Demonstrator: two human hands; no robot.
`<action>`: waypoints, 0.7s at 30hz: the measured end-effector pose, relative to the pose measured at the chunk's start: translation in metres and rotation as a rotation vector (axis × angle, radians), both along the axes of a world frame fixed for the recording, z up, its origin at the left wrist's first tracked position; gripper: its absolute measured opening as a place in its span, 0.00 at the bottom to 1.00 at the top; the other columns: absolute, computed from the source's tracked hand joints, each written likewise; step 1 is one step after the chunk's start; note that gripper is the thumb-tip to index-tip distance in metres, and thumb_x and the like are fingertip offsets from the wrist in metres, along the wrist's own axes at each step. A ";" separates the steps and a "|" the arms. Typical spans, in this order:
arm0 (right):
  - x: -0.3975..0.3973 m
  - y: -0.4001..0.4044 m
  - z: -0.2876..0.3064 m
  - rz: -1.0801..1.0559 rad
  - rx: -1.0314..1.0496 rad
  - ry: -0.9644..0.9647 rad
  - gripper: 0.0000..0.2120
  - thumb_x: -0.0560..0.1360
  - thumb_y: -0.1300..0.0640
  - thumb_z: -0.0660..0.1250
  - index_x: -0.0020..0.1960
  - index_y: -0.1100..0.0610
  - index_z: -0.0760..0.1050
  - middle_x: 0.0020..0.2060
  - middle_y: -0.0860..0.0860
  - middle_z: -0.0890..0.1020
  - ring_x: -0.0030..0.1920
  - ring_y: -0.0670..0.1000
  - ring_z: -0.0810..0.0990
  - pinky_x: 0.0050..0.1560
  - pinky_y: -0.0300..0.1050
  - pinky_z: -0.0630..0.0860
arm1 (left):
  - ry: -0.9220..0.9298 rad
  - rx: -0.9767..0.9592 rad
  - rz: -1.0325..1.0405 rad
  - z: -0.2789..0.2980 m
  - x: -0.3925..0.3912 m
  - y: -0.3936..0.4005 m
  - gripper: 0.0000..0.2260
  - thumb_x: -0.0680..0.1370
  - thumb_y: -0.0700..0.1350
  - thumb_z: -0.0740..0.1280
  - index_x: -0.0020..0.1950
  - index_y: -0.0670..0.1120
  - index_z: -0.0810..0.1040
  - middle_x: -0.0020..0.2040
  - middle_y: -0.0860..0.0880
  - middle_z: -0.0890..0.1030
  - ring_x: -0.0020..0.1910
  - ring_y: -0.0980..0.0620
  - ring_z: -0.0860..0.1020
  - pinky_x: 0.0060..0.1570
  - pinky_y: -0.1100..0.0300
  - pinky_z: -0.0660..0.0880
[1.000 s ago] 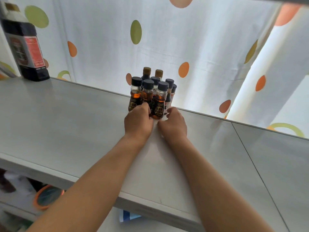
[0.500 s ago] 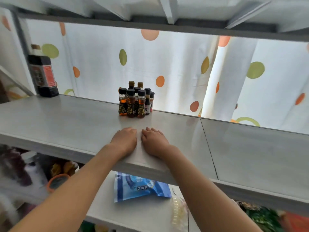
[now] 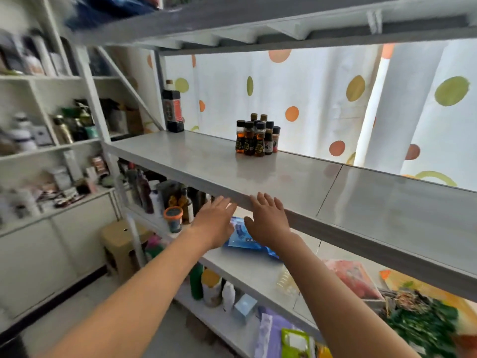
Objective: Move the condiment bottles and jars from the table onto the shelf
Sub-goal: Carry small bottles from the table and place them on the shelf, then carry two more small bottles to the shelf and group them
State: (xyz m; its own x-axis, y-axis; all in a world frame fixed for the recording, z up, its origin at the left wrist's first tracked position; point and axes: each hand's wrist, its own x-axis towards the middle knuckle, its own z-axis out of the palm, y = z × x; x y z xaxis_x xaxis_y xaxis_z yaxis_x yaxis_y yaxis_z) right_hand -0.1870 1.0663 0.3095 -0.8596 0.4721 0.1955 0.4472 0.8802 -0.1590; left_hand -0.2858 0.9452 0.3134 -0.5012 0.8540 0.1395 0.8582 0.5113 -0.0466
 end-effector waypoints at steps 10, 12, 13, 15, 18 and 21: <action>0.015 -0.107 -0.016 0.308 -0.133 -0.018 0.31 0.80 0.53 0.62 0.80 0.55 0.54 0.79 0.53 0.56 0.79 0.52 0.53 0.77 0.48 0.51 | -0.073 0.134 0.255 -0.033 0.043 -0.132 0.30 0.82 0.49 0.58 0.80 0.46 0.48 0.80 0.47 0.48 0.79 0.48 0.46 0.77 0.50 0.48; 0.008 -0.148 -0.029 0.405 -0.141 -0.041 0.31 0.81 0.52 0.62 0.80 0.52 0.54 0.79 0.52 0.57 0.79 0.51 0.53 0.77 0.48 0.51 | -0.117 0.149 0.315 -0.050 0.047 -0.171 0.29 0.82 0.49 0.56 0.80 0.46 0.48 0.80 0.47 0.48 0.79 0.48 0.45 0.77 0.51 0.48; 0.003 -0.171 -0.036 0.457 -0.146 -0.042 0.31 0.81 0.52 0.63 0.79 0.51 0.54 0.79 0.51 0.58 0.79 0.51 0.54 0.77 0.48 0.52 | -0.124 0.153 0.347 -0.058 0.047 -0.192 0.29 0.82 0.50 0.56 0.80 0.45 0.48 0.80 0.46 0.48 0.79 0.48 0.45 0.77 0.51 0.48; -0.007 -0.216 -0.048 0.559 -0.141 -0.054 0.31 0.80 0.53 0.64 0.79 0.50 0.55 0.78 0.50 0.60 0.79 0.51 0.55 0.77 0.50 0.53 | -0.110 0.151 0.406 -0.072 0.048 -0.235 0.30 0.82 0.50 0.57 0.79 0.45 0.47 0.80 0.46 0.48 0.79 0.48 0.45 0.77 0.52 0.48; -0.021 -0.296 -0.071 0.699 -0.138 -0.105 0.33 0.80 0.53 0.64 0.80 0.52 0.53 0.79 0.51 0.57 0.79 0.51 0.53 0.77 0.47 0.50 | -0.129 0.203 0.545 -0.092 0.054 -0.315 0.31 0.81 0.48 0.59 0.79 0.44 0.46 0.80 0.45 0.48 0.79 0.47 0.45 0.77 0.52 0.47; -0.027 -0.376 -0.092 0.842 -0.125 -0.160 0.33 0.80 0.54 0.63 0.80 0.55 0.51 0.79 0.53 0.56 0.79 0.52 0.52 0.77 0.45 0.48 | -0.158 0.258 0.693 -0.116 0.071 -0.398 0.32 0.81 0.48 0.59 0.79 0.44 0.46 0.80 0.45 0.49 0.79 0.47 0.45 0.76 0.54 0.45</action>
State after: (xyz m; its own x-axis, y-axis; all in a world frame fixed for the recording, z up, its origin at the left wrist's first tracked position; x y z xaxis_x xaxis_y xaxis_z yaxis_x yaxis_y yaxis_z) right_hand -0.2136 0.6906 0.2175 -0.9455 -0.3240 0.0319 -0.3205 0.9087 -0.2675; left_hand -0.2152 0.5471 0.1970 -0.9421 0.2861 0.1746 0.3230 0.9143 0.2445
